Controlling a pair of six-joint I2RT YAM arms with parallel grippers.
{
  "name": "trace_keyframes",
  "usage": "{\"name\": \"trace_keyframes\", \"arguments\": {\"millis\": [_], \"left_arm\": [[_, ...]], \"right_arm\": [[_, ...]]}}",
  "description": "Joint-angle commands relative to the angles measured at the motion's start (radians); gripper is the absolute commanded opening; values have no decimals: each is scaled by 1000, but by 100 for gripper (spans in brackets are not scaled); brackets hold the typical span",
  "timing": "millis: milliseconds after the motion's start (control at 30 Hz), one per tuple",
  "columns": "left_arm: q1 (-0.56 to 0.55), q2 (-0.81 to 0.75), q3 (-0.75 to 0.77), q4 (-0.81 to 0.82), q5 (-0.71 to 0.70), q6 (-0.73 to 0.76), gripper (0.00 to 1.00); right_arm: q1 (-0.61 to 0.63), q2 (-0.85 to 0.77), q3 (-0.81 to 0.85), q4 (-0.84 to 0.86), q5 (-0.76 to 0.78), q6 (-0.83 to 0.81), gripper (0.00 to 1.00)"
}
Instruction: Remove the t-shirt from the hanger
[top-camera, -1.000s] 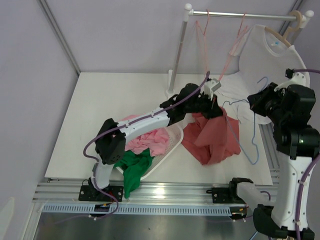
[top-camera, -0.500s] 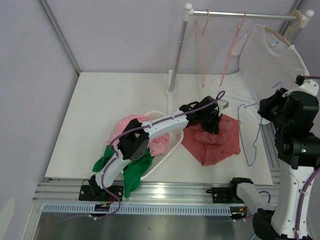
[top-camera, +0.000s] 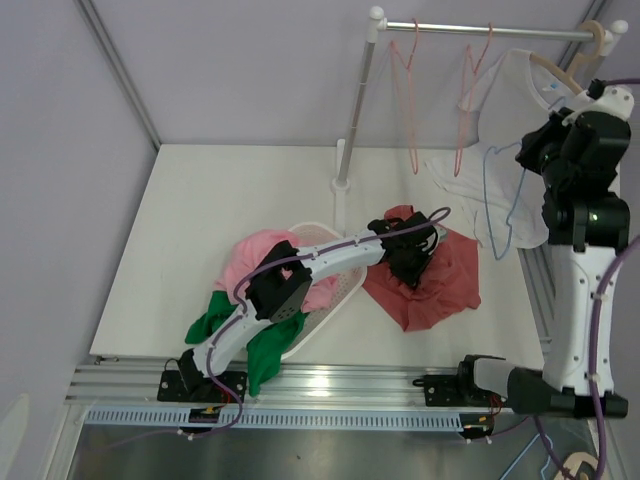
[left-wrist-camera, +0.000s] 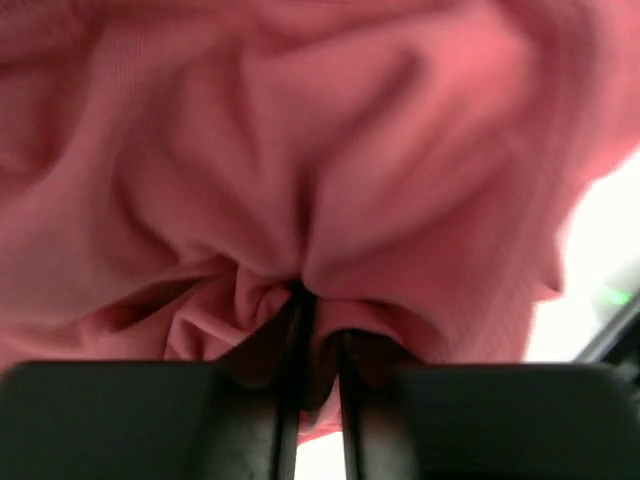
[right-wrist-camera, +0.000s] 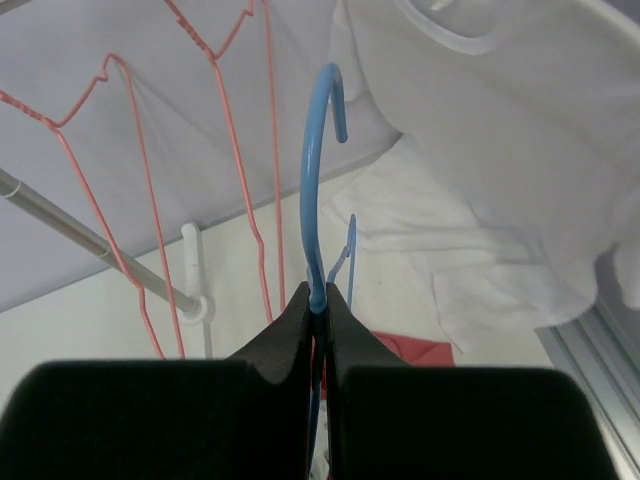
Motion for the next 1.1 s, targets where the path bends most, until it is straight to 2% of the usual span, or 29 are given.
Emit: {"name": "trace_keyframes", "arguments": {"millis": [0,33,100,133,167,233,367,467,600,633,700,833,933,1000,1033,1067], "left_arm": [[7,33,41,-67,-23,23,22],[12,33,41,-61,0,24,39],[14,33,42,-41,45,43,58],[15,36,60,-41,79,47,98],[14,39,68,-47,84,53,99],[14,44,80,-50,90,64,99],[15,61,94,-53,72,66,99],[18,131,207,-115,63,57,100],[18,193,269,-179,-17,64,98],[17,194,262,-172,-20,70,90],[18,205,249,-168,-40,55,87],[17,225,249,-168,-63,53,67],[14,225,242,-165,-75,53,61],[14,221,229,-155,-80,46,50],[12,219,228,-155,-83,44,39],[14,221,231,-156,-79,37,32]], "right_arm": [[-27,104,32,170,-144,-37,0],[-32,116,25,234,-178,-40,0],[-58,164,29,288,-235,-44,0],[-70,182,41,337,-267,-46,0],[-93,223,57,350,-291,-43,0],[-107,257,84,379,-360,-46,0],[-110,311,129,434,-399,-70,0],[-113,342,146,480,-402,-70,0],[-112,380,179,532,-416,-81,0],[-112,394,179,566,-419,-87,0],[-113,422,198,580,-414,-112,0],[-116,526,332,534,-417,-132,0],[-119,598,382,536,-437,-127,0],[-119,650,426,534,-434,-124,0],[-119,667,442,528,-434,-126,0],[-121,685,477,522,-434,-126,0]]}}
